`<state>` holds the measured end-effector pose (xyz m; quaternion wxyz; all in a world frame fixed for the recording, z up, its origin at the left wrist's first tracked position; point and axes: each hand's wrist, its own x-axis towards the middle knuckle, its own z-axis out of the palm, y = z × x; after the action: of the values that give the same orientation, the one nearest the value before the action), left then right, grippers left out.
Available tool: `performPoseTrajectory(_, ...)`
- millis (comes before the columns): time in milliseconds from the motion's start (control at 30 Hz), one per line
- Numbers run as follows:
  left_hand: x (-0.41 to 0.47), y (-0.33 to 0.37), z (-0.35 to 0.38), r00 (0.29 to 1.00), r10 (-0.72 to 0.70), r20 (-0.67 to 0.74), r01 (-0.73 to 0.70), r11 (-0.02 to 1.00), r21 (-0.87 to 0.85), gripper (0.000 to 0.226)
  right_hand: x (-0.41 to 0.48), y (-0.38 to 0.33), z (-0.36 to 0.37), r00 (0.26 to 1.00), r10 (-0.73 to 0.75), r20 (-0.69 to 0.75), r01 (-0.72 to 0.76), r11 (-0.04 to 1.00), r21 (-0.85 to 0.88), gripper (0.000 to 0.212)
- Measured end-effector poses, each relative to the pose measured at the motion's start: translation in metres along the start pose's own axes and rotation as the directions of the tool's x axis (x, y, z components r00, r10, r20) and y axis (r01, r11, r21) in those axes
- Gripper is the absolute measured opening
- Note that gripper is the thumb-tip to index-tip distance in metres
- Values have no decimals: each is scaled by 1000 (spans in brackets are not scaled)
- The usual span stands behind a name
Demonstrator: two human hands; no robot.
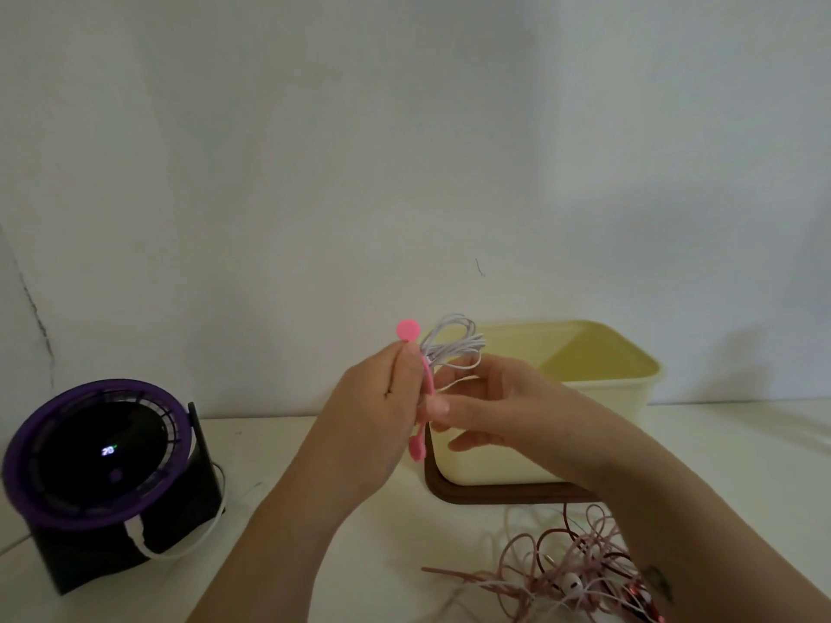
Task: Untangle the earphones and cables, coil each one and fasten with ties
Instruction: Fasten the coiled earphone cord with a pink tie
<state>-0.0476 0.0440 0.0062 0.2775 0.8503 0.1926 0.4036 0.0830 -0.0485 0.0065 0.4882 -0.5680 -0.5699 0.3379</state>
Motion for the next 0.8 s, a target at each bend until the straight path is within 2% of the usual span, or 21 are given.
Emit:
performPoseTrajectory(133, 0, 0, -1, 999, 27, -45, -28, 999, -18, 38, 3, 3, 6, 1000, -12, -12, 12, 999, 47, 39)
performPoseTrajectory(233, -2, 4, -1, 998, 58, -13, -58, 998, -31, 40, 3, 4, 5, 997, -69, 32, 67, 996, 55, 23)
performPoseTrajectory(300, -4, 7, -1, 998, 67, 23, -65, 996, -66, 41, 3, 8, 3, 992, -95, 79, 85, 989, 123, 7)
performPoseTrajectory(367, -5, 9, -3, 994, 94, 47, -91, 993, -72, 44, 2, 12, -6, 988, -96, 119, 67, 971, 228, 12)
performPoseTrajectory(400, -5, 9, -4, 992, 110, 67, -106, 992, -71, 43, 2, 15, -14, 985, -98, 141, 52, 953, 299, 2)
performPoseTrajectory(500, -8, 14, -5, 974, 129, 188, -113, 989, -93, 38, -4, 22, -37, 974, -82, 211, -13, 910, 415, 29)
performPoseTrajectory(567, -12, 21, 0, 947, 121, 298, -102, 992, -79, 38, -9, 21, -45, 978, -55, 203, -8, 955, 296, 32)
performPoseTrajectory(667, -16, 22, 10, 909, 49, 413, -71, 997, 38, 39, -16, 6, -49, 996, -7, 89, 16, 995, -94, 28)
performPoseTrajectory(733, -15, 15, 16, 903, -19, 428, -35, 992, 119, 43, -20, -5, -49, 1000, 8, -19, -14, 940, -340, 32)
performPoseTrajectory(800, -14, 9, 20, 909, -71, 411, 7, 988, 156, 48, -21, -14, -38, 990, -24, -140, -58, 830, -555, 27)
